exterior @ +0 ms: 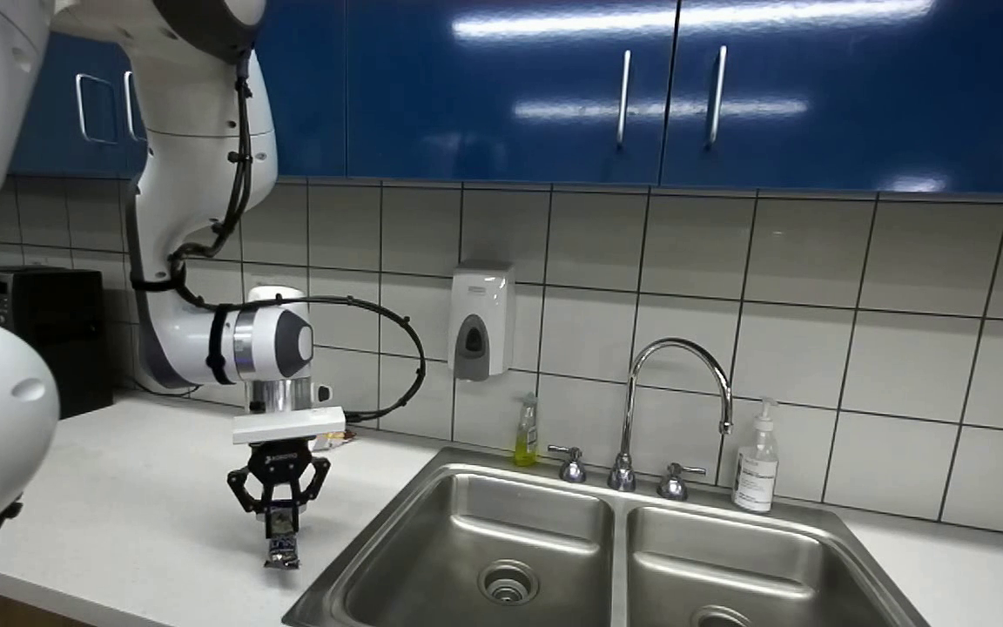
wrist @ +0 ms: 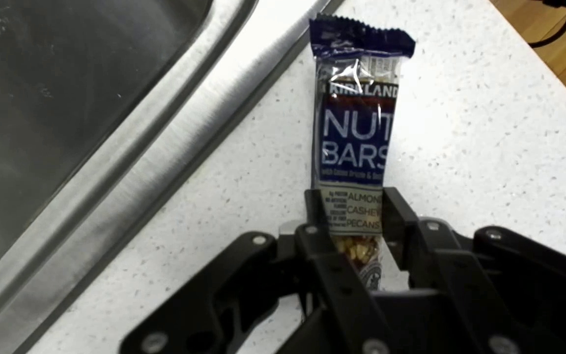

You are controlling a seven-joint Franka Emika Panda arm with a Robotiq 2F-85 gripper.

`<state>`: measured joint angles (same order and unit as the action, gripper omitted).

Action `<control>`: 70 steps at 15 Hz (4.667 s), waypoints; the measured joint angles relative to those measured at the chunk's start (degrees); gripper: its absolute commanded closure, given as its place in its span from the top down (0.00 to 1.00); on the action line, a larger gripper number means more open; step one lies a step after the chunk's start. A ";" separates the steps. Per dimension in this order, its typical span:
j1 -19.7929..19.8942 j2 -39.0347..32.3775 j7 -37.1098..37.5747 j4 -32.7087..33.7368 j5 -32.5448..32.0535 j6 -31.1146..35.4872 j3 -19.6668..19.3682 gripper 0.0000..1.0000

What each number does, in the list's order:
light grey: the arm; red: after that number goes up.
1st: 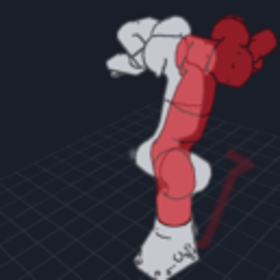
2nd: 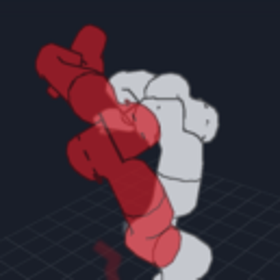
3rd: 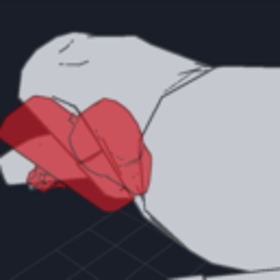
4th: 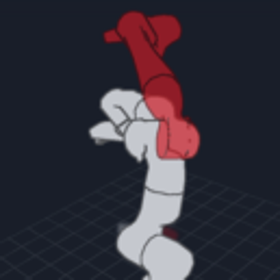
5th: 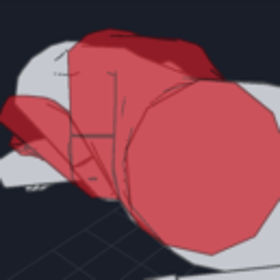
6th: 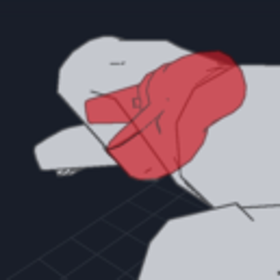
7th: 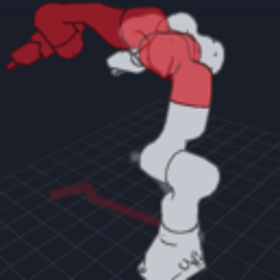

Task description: Pick the granola bar up from the sink and place it on the counter top to the left of the sink

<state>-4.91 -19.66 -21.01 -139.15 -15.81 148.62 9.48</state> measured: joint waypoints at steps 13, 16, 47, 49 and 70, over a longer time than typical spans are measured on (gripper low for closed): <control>-0.04 -6.12 -0.14 3.67 0.08 0.12 0.78 0.62; -0.01 -6.25 -0.14 3.96 0.09 0.12 0.49 0.85; 3.06 10.72 9.38 -7.63 2.21 -0.20 -12.91 1.00; 3.40 12.53 10.22 -9.71 1.44 -0.46 -13.80 1.00; 8.30 21.99 17.02 -18.98 -2.22 -3.58 -16.46 1.00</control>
